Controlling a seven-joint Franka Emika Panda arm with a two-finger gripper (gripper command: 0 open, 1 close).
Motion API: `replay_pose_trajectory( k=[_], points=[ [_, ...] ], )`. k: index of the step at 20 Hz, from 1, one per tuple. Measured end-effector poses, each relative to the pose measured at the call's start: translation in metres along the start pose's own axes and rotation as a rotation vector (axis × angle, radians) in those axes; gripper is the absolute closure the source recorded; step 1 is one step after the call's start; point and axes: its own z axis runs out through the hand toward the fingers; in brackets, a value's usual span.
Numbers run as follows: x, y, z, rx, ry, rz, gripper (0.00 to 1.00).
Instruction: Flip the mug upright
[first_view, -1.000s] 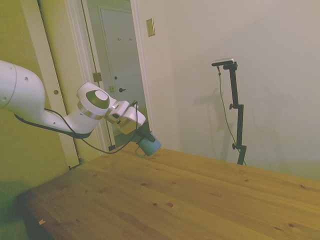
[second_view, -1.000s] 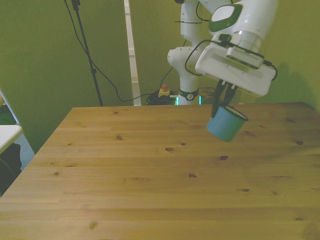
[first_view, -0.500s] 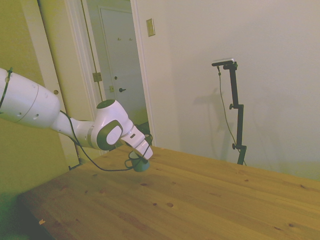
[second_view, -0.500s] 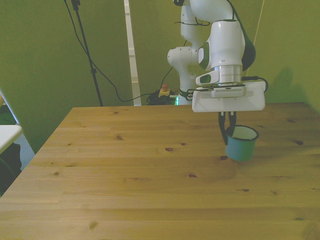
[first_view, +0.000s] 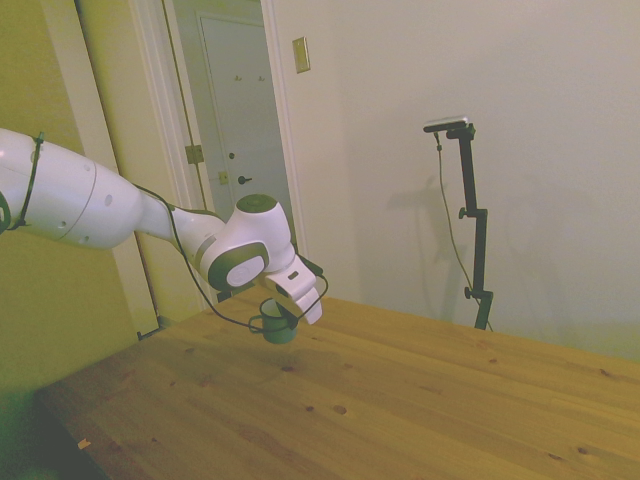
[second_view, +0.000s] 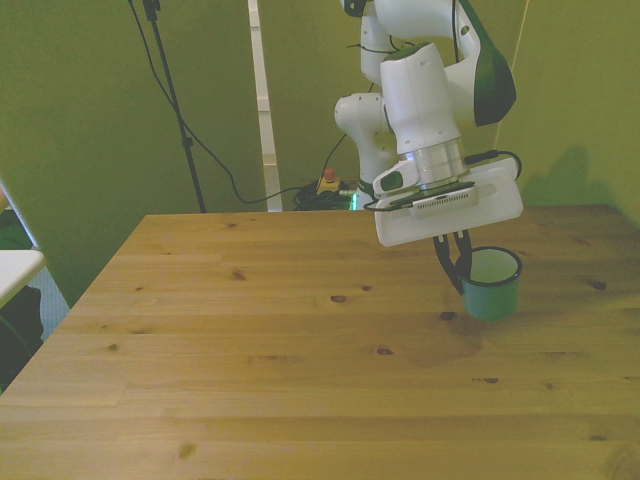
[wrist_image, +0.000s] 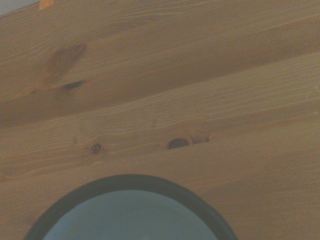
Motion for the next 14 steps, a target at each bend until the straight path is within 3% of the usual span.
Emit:
replay_pose_trajectory(
  k=[5,9,14],
  points=[
    [-0.005,0.000,0.008,-0.046,0.020,-0.045,1.00],
    [-0.003,0.005,0.019,-0.110,0.059,-0.045,1.00],
    [-0.004,0.005,0.031,-0.137,0.070,-0.035,1.00]
  ],
)
